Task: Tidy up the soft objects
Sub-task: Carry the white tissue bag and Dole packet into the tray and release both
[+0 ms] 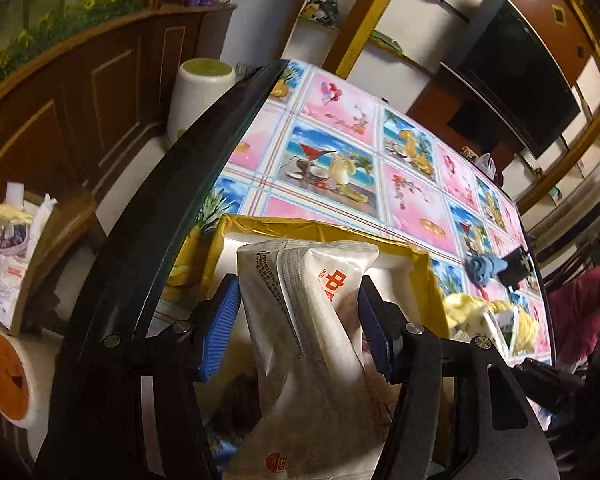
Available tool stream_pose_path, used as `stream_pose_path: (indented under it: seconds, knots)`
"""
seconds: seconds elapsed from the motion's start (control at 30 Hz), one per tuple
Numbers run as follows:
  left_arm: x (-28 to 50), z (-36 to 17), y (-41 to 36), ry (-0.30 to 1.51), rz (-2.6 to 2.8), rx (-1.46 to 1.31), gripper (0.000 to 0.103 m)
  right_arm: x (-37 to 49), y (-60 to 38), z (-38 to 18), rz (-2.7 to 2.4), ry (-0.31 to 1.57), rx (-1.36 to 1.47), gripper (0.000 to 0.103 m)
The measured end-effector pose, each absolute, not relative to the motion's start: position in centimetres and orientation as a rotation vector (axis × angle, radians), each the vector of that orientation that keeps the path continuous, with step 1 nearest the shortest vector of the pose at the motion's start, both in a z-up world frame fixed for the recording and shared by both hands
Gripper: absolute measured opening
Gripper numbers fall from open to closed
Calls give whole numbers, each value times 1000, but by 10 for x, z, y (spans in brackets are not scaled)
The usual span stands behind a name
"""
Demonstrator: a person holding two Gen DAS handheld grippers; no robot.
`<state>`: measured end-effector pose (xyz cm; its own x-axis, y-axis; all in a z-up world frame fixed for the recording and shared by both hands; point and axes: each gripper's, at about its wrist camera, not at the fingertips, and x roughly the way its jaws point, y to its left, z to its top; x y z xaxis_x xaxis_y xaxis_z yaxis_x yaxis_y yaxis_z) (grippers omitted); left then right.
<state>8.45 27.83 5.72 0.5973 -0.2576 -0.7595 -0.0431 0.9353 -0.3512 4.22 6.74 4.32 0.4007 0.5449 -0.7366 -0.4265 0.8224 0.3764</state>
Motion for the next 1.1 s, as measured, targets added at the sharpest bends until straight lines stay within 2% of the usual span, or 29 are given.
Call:
stream_pose_path:
  seconds: [0.1, 0.33, 0.43, 0.73, 1.1]
  knots:
    - [91, 50, 285, 945, -129, -389, 59, 48, 81, 37, 601, 983, 98, 53]
    - [83, 55, 290, 935, -167, -446, 62, 52, 94, 25, 576, 990, 55, 62]
    - [72, 62, 288, 922, -148, -437, 62, 52, 90, 27, 573, 981, 62, 62]
    - [12, 108, 227, 765, 42, -105, 62, 11, 55, 45, 595, 878, 64, 62]
    - [-65, 135, 135, 653, 4, 79, 62, -35, -21, 45, 532, 803, 102, 63]
